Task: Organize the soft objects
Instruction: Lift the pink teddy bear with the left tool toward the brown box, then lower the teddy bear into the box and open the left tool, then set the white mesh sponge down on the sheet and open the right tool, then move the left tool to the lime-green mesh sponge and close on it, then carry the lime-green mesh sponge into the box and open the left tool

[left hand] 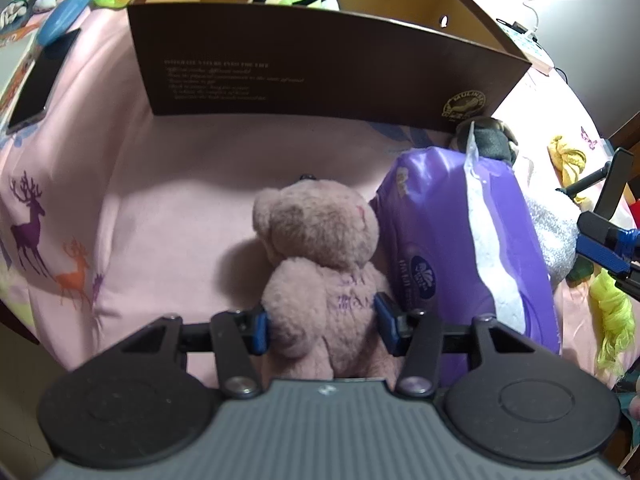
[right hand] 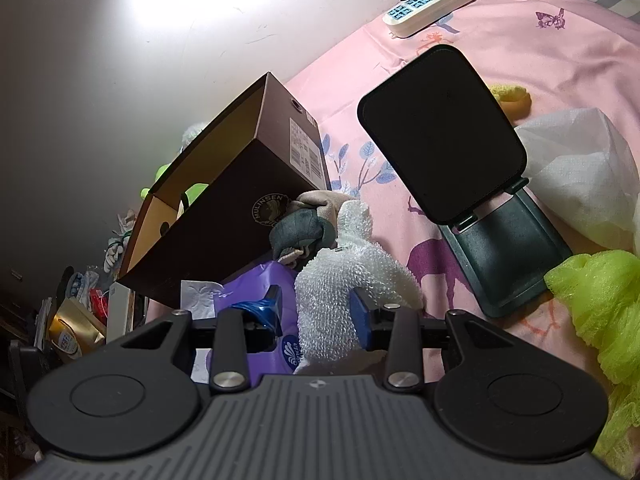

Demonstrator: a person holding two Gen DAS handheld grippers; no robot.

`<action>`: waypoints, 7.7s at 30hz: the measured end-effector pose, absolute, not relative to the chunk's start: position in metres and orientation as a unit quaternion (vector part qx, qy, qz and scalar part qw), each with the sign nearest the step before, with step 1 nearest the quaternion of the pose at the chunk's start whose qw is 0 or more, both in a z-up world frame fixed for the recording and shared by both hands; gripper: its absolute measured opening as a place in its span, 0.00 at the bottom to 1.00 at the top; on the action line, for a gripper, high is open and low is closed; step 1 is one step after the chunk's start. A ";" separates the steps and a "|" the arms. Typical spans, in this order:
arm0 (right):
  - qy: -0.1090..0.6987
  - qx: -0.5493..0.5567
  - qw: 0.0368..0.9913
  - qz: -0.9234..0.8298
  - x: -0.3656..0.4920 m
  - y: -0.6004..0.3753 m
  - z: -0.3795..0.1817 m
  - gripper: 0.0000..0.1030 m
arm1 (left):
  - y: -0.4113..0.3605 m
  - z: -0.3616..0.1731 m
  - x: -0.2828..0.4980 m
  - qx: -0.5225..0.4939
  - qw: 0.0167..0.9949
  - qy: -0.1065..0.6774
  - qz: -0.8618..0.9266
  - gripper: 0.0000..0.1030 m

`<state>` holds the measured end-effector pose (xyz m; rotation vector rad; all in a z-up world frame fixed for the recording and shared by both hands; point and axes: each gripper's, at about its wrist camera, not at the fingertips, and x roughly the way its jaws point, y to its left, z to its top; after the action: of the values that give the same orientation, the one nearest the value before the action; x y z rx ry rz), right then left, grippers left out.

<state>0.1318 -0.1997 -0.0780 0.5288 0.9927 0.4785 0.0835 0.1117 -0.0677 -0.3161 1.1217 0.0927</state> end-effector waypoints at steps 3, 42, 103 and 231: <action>0.465 0.251 0.819 0.225 0.131 -0.200 -0.079 0.20 | 0.111 -0.063 0.082 -0.150 0.836 0.526 0.044 0.47; 0.463 0.272 0.818 0.209 0.128 -0.207 -0.080 0.22 | 0.172 0.079 0.178 0.025 0.929 0.357 0.096 0.43; 0.458 0.247 0.817 0.248 0.134 -0.208 -0.071 0.29 | 0.132 0.047 0.153 0.031 0.896 0.411 0.167 0.90; 0.443 0.330 0.778 0.301 0.140 -0.312 -0.051 0.28 | -0.068 0.034 0.121 0.019 0.907 0.401 -0.130 0.49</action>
<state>0.1396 -0.3121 -0.0506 0.7127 0.9572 0.6513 0.1214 -0.0681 0.0337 0.0385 0.8276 -0.2685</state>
